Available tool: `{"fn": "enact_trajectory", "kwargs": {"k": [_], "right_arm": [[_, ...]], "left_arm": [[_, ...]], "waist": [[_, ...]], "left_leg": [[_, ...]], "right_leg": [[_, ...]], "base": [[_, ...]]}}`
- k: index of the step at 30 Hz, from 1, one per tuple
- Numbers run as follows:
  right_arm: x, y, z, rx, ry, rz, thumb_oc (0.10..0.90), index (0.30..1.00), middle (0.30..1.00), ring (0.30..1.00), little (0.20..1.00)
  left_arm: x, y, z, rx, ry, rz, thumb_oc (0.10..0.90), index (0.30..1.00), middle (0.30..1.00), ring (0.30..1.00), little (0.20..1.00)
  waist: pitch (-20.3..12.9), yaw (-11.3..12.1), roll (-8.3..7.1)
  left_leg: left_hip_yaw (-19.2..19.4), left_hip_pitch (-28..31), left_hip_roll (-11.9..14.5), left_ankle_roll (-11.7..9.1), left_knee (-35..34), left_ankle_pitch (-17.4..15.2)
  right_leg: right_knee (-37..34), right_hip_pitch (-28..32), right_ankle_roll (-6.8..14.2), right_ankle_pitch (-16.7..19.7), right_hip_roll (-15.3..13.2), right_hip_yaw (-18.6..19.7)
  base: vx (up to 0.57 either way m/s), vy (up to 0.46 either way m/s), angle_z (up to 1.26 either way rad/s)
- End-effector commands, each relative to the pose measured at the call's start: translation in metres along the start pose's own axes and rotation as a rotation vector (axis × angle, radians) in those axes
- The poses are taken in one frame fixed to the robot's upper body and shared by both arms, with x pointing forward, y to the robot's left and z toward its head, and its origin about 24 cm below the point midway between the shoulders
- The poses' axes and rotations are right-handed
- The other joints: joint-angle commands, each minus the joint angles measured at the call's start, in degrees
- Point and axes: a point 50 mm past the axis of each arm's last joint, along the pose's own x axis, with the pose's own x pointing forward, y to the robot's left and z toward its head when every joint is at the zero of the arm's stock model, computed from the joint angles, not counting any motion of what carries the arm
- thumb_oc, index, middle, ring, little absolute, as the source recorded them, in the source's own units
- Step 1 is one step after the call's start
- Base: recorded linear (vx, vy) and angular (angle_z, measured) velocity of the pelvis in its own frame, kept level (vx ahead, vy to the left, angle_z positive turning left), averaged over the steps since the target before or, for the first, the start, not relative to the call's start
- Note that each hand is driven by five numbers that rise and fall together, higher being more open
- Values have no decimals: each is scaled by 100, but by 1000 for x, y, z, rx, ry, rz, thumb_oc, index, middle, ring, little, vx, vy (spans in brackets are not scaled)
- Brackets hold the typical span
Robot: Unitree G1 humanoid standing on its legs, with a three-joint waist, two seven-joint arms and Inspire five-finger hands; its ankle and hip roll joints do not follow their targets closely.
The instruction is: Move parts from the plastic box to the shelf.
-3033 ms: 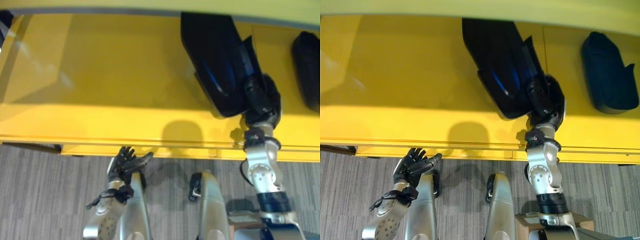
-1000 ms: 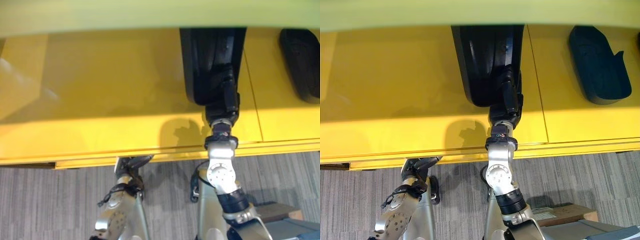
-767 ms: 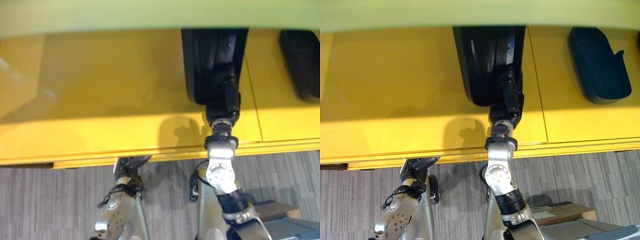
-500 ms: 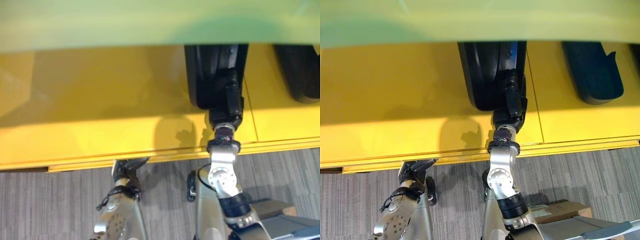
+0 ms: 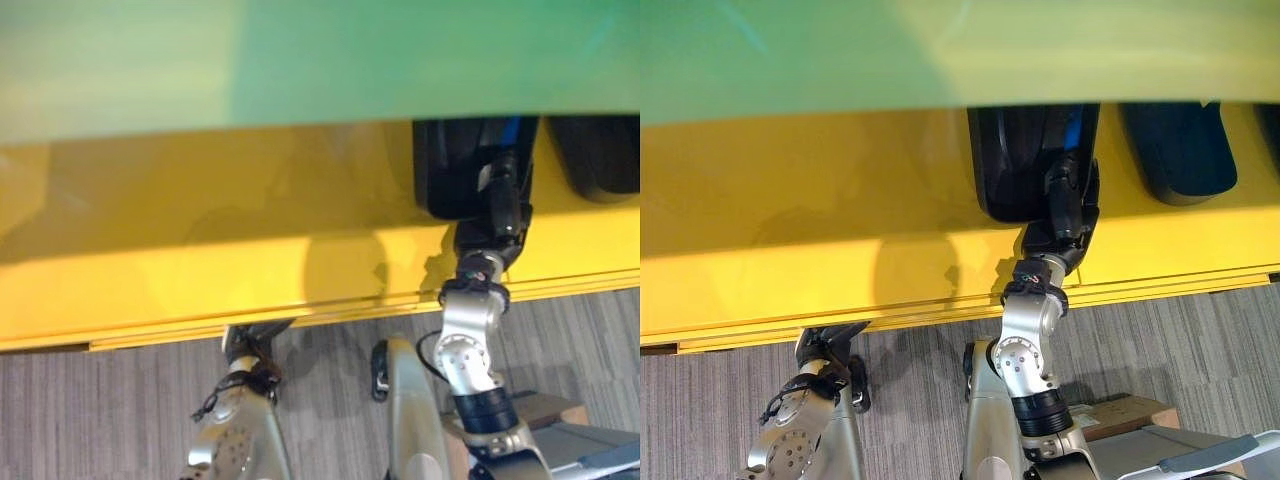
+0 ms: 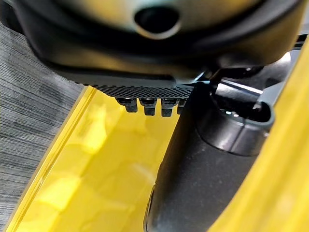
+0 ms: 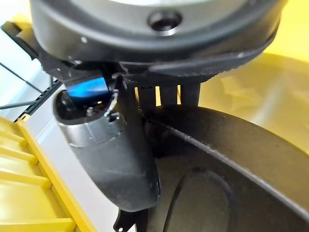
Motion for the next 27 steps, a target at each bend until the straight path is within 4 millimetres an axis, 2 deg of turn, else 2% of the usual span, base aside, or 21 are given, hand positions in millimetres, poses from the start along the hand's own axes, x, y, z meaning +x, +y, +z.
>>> {"fn": "enact_trajectory", "kwargs": {"k": [1, 12, 13, 23, 27], "right_arm": [[-90, -165, -36, -254, 316, -924, 400, 300, 300, 300, 300], [-107, -180, -33, -451, 388, -902, 400, 300, 300, 300, 300], [-113, -183, -31, -486, 409, -890, 400, 300, 300, 300, 300], [-124, -193, -19, -529, 414, -904, 400, 300, 300, 300, 300], [-126, -190, -19, -521, 423, -884, 400, 300, 300, 300, 300]], "left_arm": [[-9, -28, 30, -54, -163, -146, 900, 1000, 1000, 1000, 1000], [-9, -29, 39, -51, -212, -140, 900, 1000, 1000, 1000, 1000], [-9, -30, 41, -49, -225, -143, 900, 1000, 1000, 1000, 1000], [-10, -28, 44, -50, -239, -136, 900, 1000, 1000, 1000, 1000], [-11, -27, 45, -55, -244, -134, 900, 1000, 1000, 1000, 1000]], "waist": [[324, 177, 176], [337, 150, 115], [338, 144, 94], [338, 106, 49], [339, 96, 44]], "left_leg": [[-241, 254, 113, 68, 103, -525], [-257, 231, 123, 55, 43, -457], [-262, 229, 127, 48, 15, -429], [-260, 264, 140, 41, -89, -363], [-260, 265, 149, 37, -93, -355]], "right_leg": [[-432, 73, 225, 288, -194, 266], [-464, 55, 224, 340, -186, 244], [-491, 58, 224, 358, -179, 243], [-573, 84, 254, 408, -174, 222], [-579, 77, 256, 415, -173, 230]], "base": [[0, 0, 0], [0, 0, 0], [0, 0, 0], [0, 0, 0], [0, 0, 0]]}}
